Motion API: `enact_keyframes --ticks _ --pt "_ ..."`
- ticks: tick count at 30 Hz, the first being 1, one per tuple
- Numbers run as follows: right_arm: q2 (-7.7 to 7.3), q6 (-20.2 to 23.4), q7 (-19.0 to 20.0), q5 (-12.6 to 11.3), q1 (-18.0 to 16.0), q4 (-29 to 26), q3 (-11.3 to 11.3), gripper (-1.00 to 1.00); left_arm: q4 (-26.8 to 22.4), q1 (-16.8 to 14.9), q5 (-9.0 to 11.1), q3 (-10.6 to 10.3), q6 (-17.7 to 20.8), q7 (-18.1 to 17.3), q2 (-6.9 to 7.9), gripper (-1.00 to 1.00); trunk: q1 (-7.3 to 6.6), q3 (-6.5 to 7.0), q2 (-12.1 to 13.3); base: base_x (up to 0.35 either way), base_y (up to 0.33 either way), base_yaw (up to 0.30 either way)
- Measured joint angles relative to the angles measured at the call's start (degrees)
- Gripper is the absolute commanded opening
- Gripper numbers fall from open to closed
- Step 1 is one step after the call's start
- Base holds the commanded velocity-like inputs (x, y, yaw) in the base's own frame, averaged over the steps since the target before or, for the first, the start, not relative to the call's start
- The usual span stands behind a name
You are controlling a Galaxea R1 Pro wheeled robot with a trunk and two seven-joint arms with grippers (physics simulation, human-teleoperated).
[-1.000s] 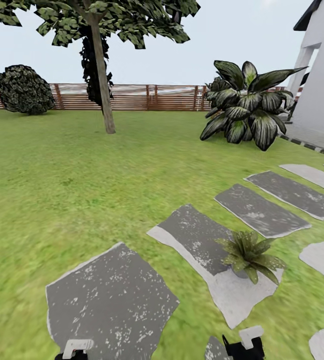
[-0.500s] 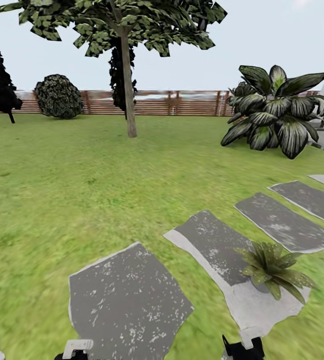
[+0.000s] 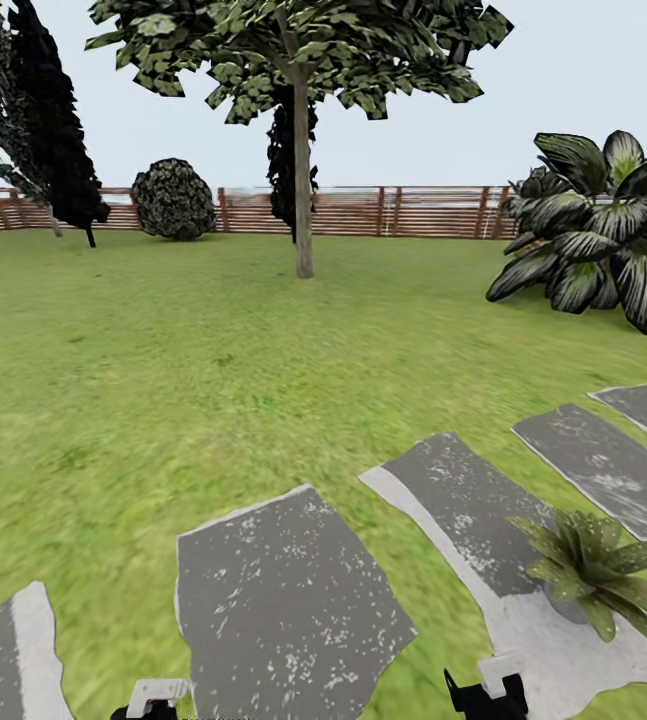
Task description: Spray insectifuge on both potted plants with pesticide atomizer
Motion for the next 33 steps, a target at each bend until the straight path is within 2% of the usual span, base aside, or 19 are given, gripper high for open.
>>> enact_keyframes --ticks 8,22,23,24,25,33 --pt "-0.07 -0.06 -0.01 -0.01 0.00 -0.03 0.00 1.00 0.00 0.00 -0.40 -0.24 0.07 -0.44 -0.02 -1.00 0.00 0.35 0.00 0.000 0.000 0.269" --pt "-0.13 -0.11 -0.01 -0.08 0.00 -0.03 0.00 1.00 0.00 0.03 0.12 0.10 0.13 0.46 0.00 -1.00 0.00 0.96 0.00 0.000 0.000 0.269" --pt "-0.14 -0.11 -0.01 -0.09 0.00 -0.03 0.00 1.00 0.00 0.01 0.37 0.13 0.13 0.54 -0.01 -1.00 0.00 1.00 0.00 0.000 0.000 0.269" --pt "-0.14 -0.11 -0.01 -0.10 0.00 -0.03 0.00 1.00 -0.01 0.04 2.39 0.46 0.01 0.70 0.00 -1.00 0.00 1.03 0.00 0.000 0.000 0.269" --pt "-0.11 -0.11 -0.01 -0.10 0.00 -0.03 0.01 1.00 -0.01 0.04 2.99 0.50 -0.03 0.73 0.00 -1.00 0.00 1.07 0.00 0.000 0.000 0.269" --pt "-0.07 -0.10 -0.01 -0.09 0.01 -0.03 0.01 1.00 0.08 0.08 3.59 0.57 -0.07 0.76 0.00 -1.00 0.00 1.36 0.00 0.008 0.210 0.269"
